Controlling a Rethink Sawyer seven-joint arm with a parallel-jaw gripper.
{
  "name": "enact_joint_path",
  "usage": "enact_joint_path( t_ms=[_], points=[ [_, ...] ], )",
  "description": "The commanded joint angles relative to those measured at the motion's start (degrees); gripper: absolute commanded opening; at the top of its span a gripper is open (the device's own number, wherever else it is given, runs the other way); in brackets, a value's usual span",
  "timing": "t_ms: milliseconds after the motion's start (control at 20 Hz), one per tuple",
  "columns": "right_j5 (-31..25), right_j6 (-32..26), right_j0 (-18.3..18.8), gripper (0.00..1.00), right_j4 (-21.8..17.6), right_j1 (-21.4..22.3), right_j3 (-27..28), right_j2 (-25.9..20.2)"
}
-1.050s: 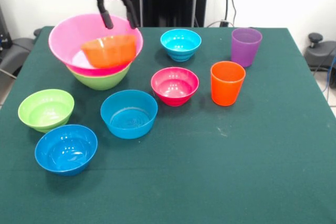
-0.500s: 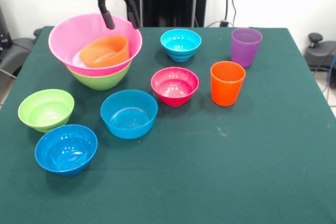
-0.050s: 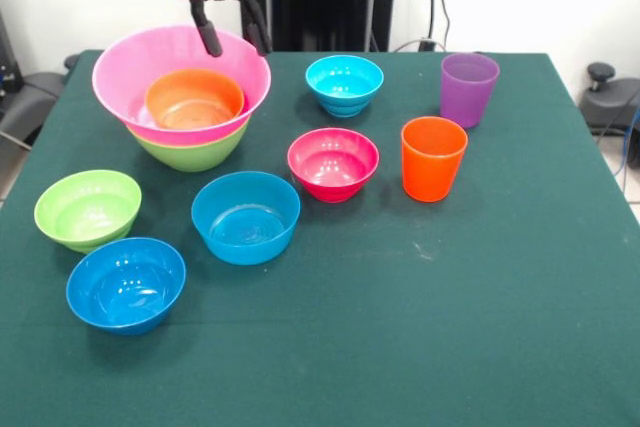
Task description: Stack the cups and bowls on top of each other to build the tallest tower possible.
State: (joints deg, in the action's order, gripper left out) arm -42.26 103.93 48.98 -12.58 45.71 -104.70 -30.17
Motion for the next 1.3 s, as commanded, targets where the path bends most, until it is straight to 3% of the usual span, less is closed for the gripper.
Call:
enact_joint_path(
  t_ms=[50,500,800,1100,1300],
  points=[
    [4.1,-3.2,-2.4,1.00,-3.1,-5.5,-0.4,-2.7],
    [-1.9,0.1,-10.6,1.00,-3.8,-4.4,9.1,-0.2],
    [-3.4,-1.1,-15.2,1.00,-5.9,-9.6,18.5,2.5],
    [-2.2,-4.4,-17.0,1.00,-8.8,-15.7,26.4,4.6],
    [-0.5,-5.6,-16.9,1.00,-10.3,-18.4,28.7,4.5]
  ],
)
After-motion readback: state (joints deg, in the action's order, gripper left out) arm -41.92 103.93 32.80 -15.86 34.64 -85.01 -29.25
